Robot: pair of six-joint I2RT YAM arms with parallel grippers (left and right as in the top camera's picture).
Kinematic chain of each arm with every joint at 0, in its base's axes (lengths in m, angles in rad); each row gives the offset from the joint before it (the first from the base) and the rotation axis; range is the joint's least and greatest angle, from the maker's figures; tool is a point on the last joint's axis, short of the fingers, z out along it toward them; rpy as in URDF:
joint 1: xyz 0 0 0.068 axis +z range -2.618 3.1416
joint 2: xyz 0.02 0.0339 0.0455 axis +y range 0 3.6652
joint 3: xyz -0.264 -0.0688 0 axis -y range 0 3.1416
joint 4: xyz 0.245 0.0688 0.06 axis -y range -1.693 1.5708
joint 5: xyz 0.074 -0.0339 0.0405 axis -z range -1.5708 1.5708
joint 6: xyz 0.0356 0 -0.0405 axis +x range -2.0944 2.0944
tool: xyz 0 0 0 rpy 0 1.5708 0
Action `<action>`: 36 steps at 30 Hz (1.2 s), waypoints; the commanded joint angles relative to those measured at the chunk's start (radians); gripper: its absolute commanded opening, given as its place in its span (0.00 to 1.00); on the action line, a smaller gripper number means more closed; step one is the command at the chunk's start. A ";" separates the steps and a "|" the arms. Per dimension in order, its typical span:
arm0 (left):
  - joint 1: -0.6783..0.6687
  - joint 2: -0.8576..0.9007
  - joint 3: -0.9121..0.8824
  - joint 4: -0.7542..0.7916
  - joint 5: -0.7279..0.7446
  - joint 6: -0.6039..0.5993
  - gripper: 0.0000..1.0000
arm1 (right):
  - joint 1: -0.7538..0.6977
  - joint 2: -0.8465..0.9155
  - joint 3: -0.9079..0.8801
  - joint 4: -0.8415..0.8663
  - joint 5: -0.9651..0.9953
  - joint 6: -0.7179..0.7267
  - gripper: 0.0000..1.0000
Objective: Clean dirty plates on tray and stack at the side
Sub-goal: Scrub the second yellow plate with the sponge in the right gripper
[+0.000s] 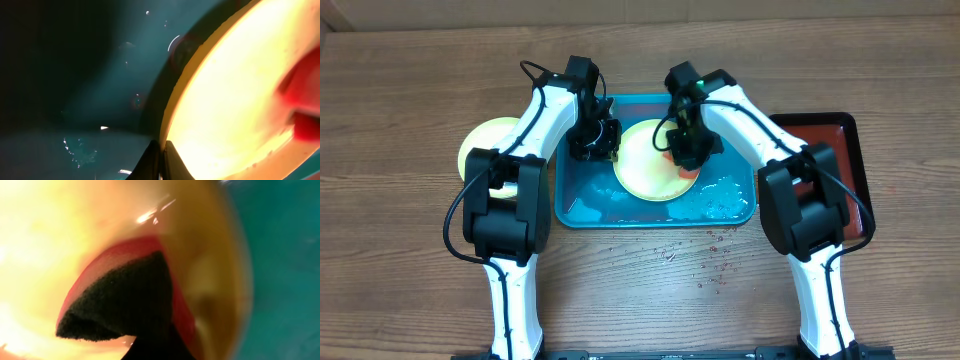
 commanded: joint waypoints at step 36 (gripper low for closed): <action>0.001 0.005 0.013 0.000 0.002 0.019 0.04 | 0.080 0.024 0.001 -0.043 0.146 -0.007 0.04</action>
